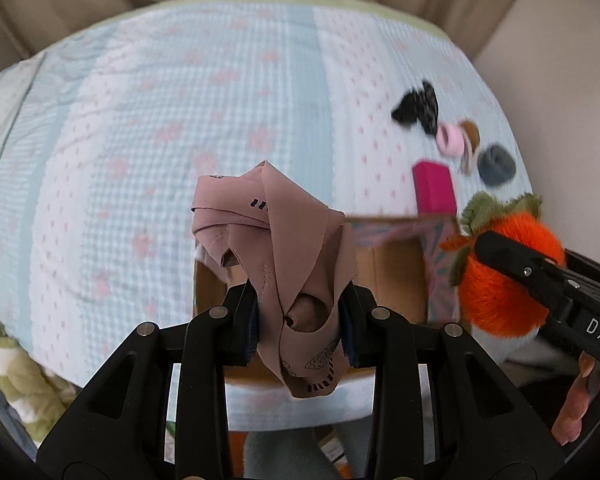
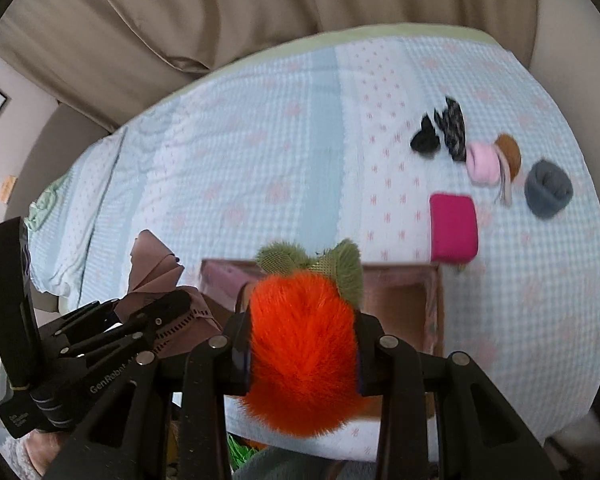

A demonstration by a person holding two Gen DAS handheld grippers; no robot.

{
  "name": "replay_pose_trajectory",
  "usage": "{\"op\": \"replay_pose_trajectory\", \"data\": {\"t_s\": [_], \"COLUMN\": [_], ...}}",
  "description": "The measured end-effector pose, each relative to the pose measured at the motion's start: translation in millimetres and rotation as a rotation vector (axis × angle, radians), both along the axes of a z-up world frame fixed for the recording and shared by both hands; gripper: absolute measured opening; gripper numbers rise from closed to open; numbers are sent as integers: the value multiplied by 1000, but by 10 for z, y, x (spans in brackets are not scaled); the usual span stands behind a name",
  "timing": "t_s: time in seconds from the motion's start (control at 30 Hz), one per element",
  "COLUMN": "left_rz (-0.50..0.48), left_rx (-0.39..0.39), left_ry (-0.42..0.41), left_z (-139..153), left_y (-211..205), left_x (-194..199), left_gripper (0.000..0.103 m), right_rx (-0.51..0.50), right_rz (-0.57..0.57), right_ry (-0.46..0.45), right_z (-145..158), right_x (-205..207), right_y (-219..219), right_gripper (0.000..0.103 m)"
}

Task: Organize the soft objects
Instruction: 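Carry the pink cloth and orange pompom over the cardboard box with both tools, then open both tools to drop the cloth and pompom into the box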

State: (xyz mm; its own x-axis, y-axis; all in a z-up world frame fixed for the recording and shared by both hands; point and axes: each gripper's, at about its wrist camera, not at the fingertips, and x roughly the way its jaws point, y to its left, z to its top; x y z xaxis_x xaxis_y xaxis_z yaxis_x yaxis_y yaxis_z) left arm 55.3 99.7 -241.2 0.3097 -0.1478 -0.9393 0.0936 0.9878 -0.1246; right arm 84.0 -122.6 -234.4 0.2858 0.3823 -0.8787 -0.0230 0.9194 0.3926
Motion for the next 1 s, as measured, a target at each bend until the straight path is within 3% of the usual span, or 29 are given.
{"op": "replay_pose_trajectory", "data": {"t_s": [0.3,0.57,0.8,0.83,0.87,0.9,0.93,0.97,1.0], "left_rz": [-164,-233,-261,-269,-277,-280,-278,-272,-270], "left_rx": [2,45,72,85,109,121,129,124,116], "left_ry": [110,203,232,214,185,178,176,165,163], "left_z": [-729,-1443,-1662,-1639,-1598,-1570,-1559,-1539,-1526], "left_y": [6,-111,-127,-142,-154,-169,-162,-146,-118], "left_x": [-20,154,183,174,153,154,151,136,136], "left_gripper": [29,29,29,39,74,96,103,103,103], "right_rx": [-64,-106,-111,-118,-114,-92,-75,-72,-71], "right_rz": [10,47,71,67,59,46,38,36,40], "right_ry": [94,191,261,260,257,259,272,287,289], "right_z": [-623,-1300,-1573,-1578,-1583,-1587,-1605,-1626,-1633], "right_x": [-165,-16,84,94,106,122,133,139,137], "right_y": [313,396,440,437,423,395,370,349,330], "right_gripper": [32,32,33,35,48,59,92,103,103]}}
